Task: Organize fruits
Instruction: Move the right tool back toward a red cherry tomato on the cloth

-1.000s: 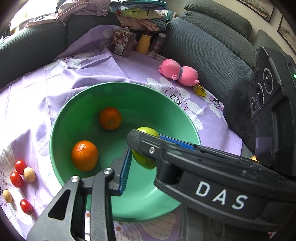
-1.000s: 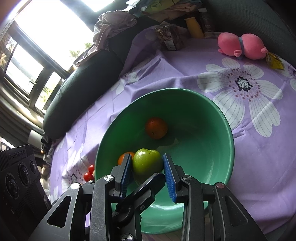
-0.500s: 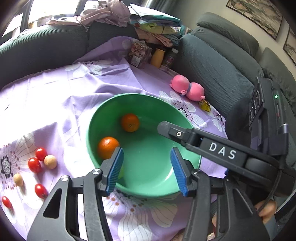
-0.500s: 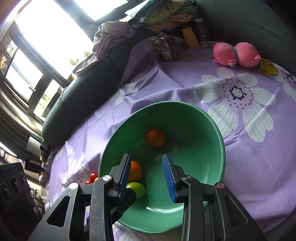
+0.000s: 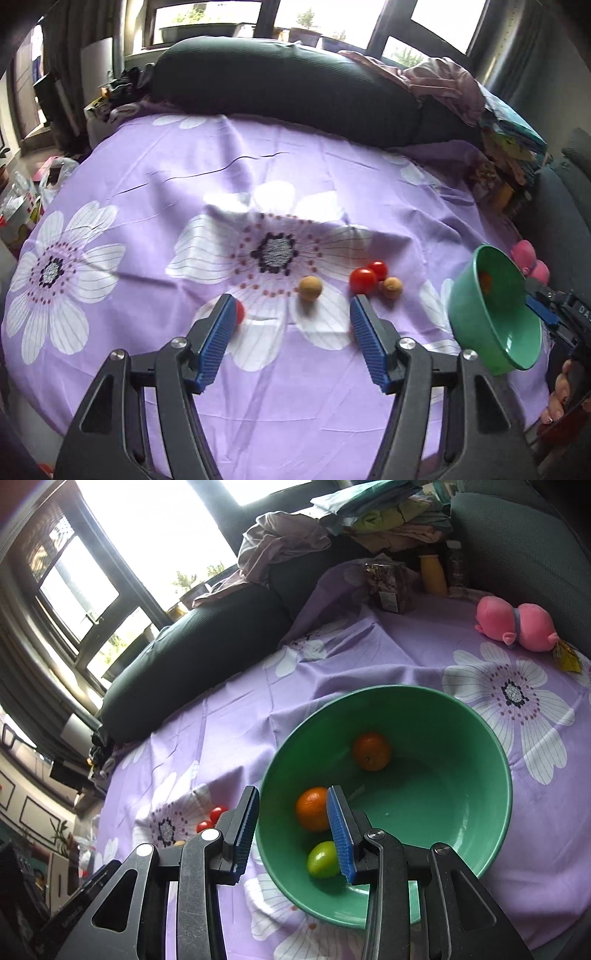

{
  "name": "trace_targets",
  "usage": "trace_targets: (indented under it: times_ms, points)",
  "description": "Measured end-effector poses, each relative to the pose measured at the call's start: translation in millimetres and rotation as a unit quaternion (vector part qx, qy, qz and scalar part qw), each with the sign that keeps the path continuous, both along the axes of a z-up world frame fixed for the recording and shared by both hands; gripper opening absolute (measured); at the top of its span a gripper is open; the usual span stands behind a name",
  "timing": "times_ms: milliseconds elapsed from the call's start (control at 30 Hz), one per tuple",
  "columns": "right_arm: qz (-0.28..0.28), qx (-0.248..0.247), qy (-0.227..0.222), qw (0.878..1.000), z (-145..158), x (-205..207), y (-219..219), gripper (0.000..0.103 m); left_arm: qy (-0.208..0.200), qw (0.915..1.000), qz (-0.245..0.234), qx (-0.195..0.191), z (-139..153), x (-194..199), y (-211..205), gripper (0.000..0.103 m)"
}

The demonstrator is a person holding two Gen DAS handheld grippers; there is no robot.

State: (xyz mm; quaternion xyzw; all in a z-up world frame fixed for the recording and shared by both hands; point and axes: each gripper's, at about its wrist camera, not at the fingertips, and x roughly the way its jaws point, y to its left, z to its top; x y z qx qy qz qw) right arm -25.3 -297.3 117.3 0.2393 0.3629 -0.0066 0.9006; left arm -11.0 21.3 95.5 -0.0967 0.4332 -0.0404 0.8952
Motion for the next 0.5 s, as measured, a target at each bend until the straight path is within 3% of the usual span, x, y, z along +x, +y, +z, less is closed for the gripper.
trace_targets:
  times_ms: [267,500]
  points:
    - [0.093,-0.018,0.031,0.995,-10,27,67,0.039,0.043,0.9977,0.052,-0.001,-38,8,43,0.062]
    - [0.152,-0.042,0.092,0.983,-45,50,124,0.039,0.065,0.9969,0.018,-0.041,-55,19,37,0.058]
